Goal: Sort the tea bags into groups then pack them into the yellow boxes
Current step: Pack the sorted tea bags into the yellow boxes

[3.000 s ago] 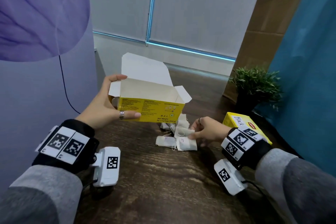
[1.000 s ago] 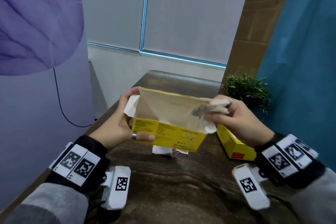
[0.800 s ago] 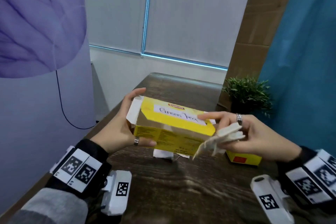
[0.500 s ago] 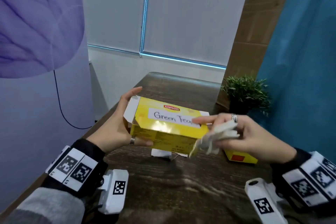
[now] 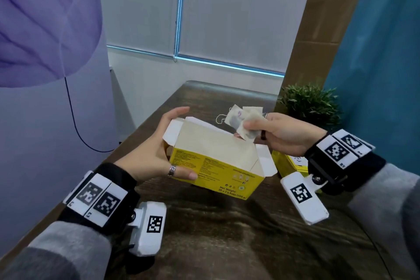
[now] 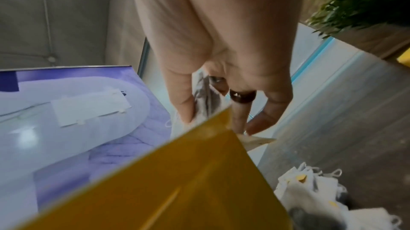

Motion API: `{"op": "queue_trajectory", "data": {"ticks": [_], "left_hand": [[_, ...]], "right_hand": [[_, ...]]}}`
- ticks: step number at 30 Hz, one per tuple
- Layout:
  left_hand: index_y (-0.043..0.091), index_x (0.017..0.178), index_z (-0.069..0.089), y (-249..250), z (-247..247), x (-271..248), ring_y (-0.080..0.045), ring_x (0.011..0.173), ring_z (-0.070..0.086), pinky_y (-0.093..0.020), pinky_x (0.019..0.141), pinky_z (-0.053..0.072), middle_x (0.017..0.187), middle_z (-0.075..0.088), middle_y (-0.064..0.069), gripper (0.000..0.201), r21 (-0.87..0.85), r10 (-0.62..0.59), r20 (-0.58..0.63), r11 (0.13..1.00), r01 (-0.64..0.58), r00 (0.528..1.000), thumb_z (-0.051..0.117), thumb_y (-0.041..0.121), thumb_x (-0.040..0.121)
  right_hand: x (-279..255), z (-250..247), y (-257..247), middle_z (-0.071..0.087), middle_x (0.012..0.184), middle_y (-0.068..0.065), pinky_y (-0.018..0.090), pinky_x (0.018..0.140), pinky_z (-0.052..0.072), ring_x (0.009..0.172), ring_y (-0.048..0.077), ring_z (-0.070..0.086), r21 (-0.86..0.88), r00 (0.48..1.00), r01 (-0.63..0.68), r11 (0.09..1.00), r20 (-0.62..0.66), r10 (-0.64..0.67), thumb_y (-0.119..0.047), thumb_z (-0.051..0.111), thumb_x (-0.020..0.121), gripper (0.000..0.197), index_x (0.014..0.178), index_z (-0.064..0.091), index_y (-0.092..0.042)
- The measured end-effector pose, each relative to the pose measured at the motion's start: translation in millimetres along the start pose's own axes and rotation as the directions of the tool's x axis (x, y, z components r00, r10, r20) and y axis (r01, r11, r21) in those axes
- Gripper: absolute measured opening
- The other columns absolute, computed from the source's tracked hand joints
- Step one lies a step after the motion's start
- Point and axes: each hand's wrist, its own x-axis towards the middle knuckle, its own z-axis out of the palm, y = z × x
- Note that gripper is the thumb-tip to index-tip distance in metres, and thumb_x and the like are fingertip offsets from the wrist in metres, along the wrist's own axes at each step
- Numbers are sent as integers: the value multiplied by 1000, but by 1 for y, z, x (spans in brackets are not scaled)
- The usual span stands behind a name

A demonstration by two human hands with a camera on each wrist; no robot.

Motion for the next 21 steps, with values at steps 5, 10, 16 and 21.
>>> {"op": "queue_trajectory", "data": {"ticks": [5,10,16,21], "left_hand": [[37,118,35,1,1,1,-8,114,56,-25,88,52,131,44,12,91,7,6,30,1000,-7,1000,86,19,45],[40,119,36,3,2,0,-8,112,58,-21,83,51,127,47,15,93,-21,25,-16,999,-25,1000,86,18,43],[45,130,29,3,3,0,-3,109,59,-18,81,51,119,53,23,107,20,23,-28,1000,-23,999,87,8,49],[47,128,24,2,-2,-2,2,101,62,-17,75,52,115,50,25,108,13,14,-61,1000,-14,998,83,-4,53]], "right_hand": [[-7,-6,-13,66,110,12,42,104,41,103,21,59,-158,999,-6,987,52,14,-15,56,90,22,104,64,-1],[-13,14,-35,72,88,1,17,69,49,73,5,64,-514,993,19,858,110,44,-24,64,86,21,98,68,-6],[12,59,-51,60,72,2,18,52,40,59,11,52,-755,985,4,656,118,130,-28,71,81,20,92,62,-14],[36,77,-50,64,84,7,18,57,50,62,9,59,-490,955,-115,864,185,232,-15,65,86,33,116,58,-2]]}}
